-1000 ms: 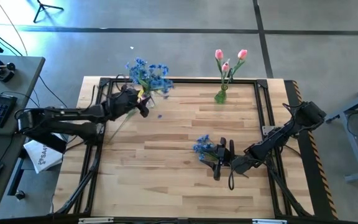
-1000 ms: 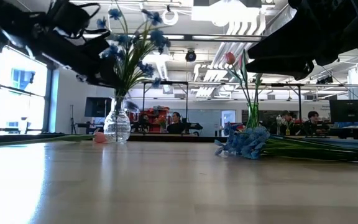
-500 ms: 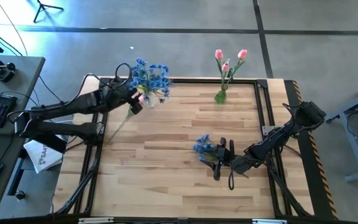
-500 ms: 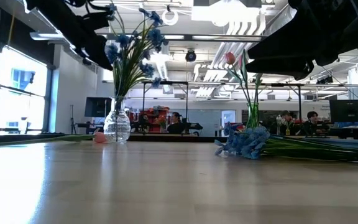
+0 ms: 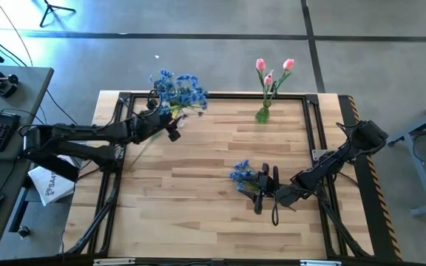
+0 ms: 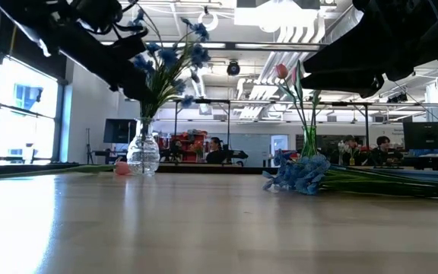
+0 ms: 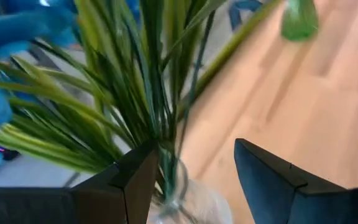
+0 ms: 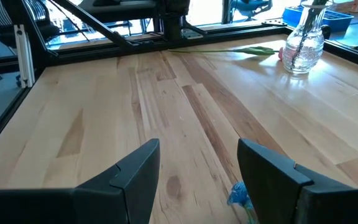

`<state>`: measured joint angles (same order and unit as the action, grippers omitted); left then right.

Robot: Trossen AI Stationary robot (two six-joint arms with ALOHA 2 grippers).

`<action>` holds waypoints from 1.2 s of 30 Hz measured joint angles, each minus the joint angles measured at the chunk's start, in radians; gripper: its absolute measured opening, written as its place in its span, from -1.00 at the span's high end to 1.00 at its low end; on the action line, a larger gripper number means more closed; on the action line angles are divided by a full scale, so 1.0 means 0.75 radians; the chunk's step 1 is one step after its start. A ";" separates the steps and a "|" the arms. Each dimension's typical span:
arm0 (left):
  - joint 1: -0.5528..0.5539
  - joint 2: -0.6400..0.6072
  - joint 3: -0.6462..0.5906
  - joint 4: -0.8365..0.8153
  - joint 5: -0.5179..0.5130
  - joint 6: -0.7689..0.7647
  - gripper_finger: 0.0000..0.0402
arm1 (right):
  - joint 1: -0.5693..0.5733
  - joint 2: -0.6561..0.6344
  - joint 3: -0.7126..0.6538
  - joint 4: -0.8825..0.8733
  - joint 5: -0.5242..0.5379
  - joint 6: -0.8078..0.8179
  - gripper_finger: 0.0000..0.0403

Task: Sort flowers into vase by color
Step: Put the blue flowers into the transparent vase

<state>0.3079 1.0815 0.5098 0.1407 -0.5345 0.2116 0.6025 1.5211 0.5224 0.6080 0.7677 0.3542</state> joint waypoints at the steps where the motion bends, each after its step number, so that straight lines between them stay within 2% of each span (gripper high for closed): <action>1: -0.003 0.021 -0.016 0.070 -0.038 0.001 0.00 | 0.000 0.000 0.000 0.000 0.000 0.001 -0.04; 5: -0.021 0.093 -0.042 0.281 -0.193 0.008 0.00 | 0.000 0.000 0.000 -0.001 0.000 0.006 -0.04; 10: -0.067 0.142 -0.043 0.447 -0.290 0.075 0.05 | 0.000 0.000 0.000 -0.001 0.000 0.009 -0.04; 14: -0.105 0.140 -0.043 0.459 -0.329 0.060 0.22 | 0.000 0.000 0.000 0.000 0.000 0.017 -0.04; 18: -0.137 0.111 -0.043 0.459 -0.384 -0.047 0.43 | 0.000 0.000 0.000 0.000 0.000 0.019 -0.04; 27: -0.074 0.089 -0.043 0.405 -0.334 -0.197 0.96 | 0.000 0.000 0.000 0.001 0.000 0.020 -0.04; 36: 0.009 0.090 -0.043 0.327 -0.312 -0.377 0.99 | 0.000 0.000 0.000 0.001 0.000 0.017 -0.04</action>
<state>0.3145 1.1488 0.4778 0.3857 -0.7689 -0.0712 0.6025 1.5211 0.5224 0.6086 0.7679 0.3668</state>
